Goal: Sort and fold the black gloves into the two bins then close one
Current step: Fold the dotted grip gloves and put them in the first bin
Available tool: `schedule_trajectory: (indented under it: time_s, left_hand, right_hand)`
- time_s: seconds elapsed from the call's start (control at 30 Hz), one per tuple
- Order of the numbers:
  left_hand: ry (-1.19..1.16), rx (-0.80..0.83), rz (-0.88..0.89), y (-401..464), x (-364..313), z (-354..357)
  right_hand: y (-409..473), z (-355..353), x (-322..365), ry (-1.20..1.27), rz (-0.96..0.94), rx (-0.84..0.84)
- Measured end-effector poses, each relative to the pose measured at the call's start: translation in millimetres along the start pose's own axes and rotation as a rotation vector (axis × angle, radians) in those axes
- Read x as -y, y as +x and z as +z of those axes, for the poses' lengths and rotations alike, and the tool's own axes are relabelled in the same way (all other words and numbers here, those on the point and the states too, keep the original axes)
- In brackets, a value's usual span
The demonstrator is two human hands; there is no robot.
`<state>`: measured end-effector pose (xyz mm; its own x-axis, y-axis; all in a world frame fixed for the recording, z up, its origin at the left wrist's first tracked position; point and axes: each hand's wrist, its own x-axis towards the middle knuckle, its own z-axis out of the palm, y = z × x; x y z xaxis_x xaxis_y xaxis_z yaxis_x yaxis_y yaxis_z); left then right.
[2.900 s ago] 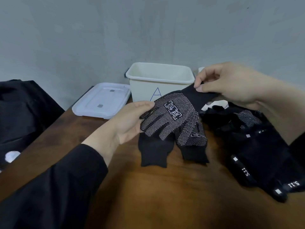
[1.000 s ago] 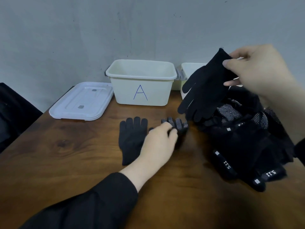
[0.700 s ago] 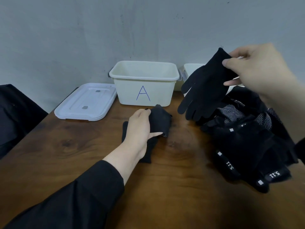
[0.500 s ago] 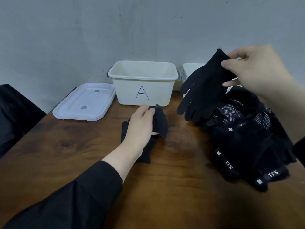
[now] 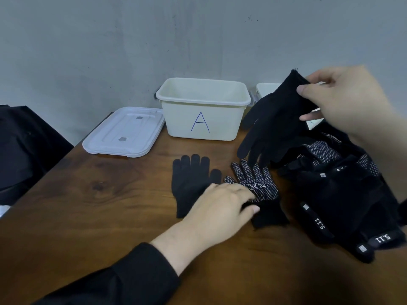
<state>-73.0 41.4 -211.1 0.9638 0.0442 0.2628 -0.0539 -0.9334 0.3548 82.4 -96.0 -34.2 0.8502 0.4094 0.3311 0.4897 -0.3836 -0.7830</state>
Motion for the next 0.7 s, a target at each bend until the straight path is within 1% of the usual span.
schedule_trajectory:
  time_s: [0.07,0.1,0.2,0.23,0.47,0.7]
  left_hand:
    - [0.05,-0.047,-0.035,-10.2,21.6,-13.2]
    - [0.083,-0.021,-0.057,-17.3,33.9,-19.6]
    - [0.128,0.132,-0.112,-42.8,65.2,-33.1]
    - [0.132,0.153,-0.118,-49.7,71.9,-34.0]
    - [0.184,-0.032,-0.081,-57.6,85.9,-18.8]
    - [0.251,-0.16,-0.161,-58.8,95.5,-19.5]
  right_hand:
    - [-1.5,4.3,-1.0,0.004,0.001,0.011]
    - [-1.8,6.1,-1.6,0.01,0.002,0.011]
    - [-1.6,12.7,-1.9,0.035,-0.004,0.02]
    - [-0.5,15.3,-3.2,0.038,-0.003,0.019]
    - [0.7,36.3,-5.9,0.063,0.0,0.072]
    - [-0.4,38.1,-8.0,0.085,-0.001,0.071]
